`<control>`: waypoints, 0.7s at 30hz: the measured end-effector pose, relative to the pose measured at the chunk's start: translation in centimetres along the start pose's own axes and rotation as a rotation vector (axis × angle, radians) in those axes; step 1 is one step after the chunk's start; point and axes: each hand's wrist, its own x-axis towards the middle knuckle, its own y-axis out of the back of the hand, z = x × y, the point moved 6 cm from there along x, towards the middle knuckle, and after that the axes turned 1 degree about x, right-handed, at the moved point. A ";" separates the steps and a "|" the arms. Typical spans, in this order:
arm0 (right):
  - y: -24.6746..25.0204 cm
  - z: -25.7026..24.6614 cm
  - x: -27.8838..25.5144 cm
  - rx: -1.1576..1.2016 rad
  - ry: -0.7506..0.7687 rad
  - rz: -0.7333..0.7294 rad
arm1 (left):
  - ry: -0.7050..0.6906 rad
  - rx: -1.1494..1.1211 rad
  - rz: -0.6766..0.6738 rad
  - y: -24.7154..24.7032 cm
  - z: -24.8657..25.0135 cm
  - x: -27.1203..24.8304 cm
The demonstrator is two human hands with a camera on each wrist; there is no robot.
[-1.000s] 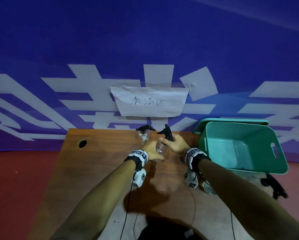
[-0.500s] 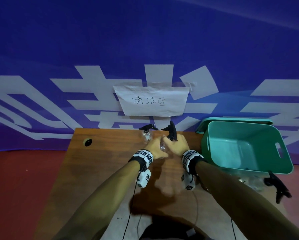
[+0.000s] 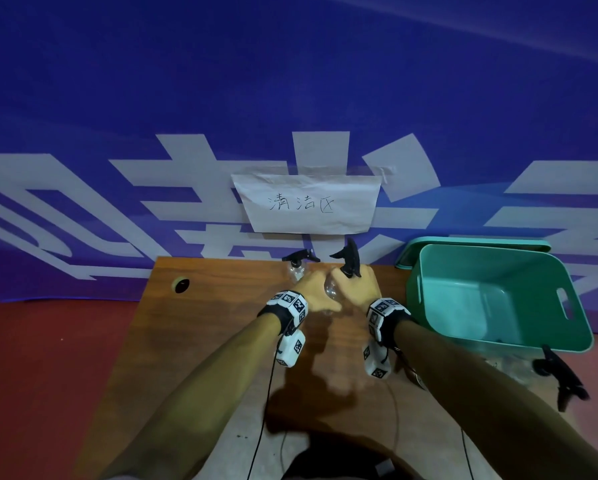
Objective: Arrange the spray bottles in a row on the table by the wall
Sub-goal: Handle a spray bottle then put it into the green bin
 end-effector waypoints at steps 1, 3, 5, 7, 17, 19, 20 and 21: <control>-0.1 0.0 0.0 -0.022 -0.005 0.005 | -0.011 -0.011 0.054 0.1 -0.1 -0.1; -0.2 -0.2 -0.1 -0.060 -0.028 0.009 | -0.017 -0.041 0.111 -0.5 -0.6 0.2; -0.3 -0.3 -0.2 -0.095 -0.062 0.018 | -0.017 -0.061 0.143 -0.7 -0.4 -0.1; -0.3 -0.2 -0.5 -0.116 -0.084 0.018 | -0.030 -0.060 0.138 -0.7 -0.5 -0.3; 0.3 -0.1 -1.6 -0.056 0.012 0.020 | 0.006 0.015 -0.003 -0.5 -0.7 0.0; 0.4 -0.3 -1.6 -0.092 -0.002 0.027 | -0.008 0.012 0.062 -0.6 -0.7 0.0; 0.3 -0.4 -1.6 -0.094 -0.007 0.029 | -0.011 0.003 0.078 -0.8 -1.0 0.3; 0.2 -0.4 -1.6 -0.086 -0.019 0.028 | -0.011 -0.006 0.086 -0.9 -1.1 0.3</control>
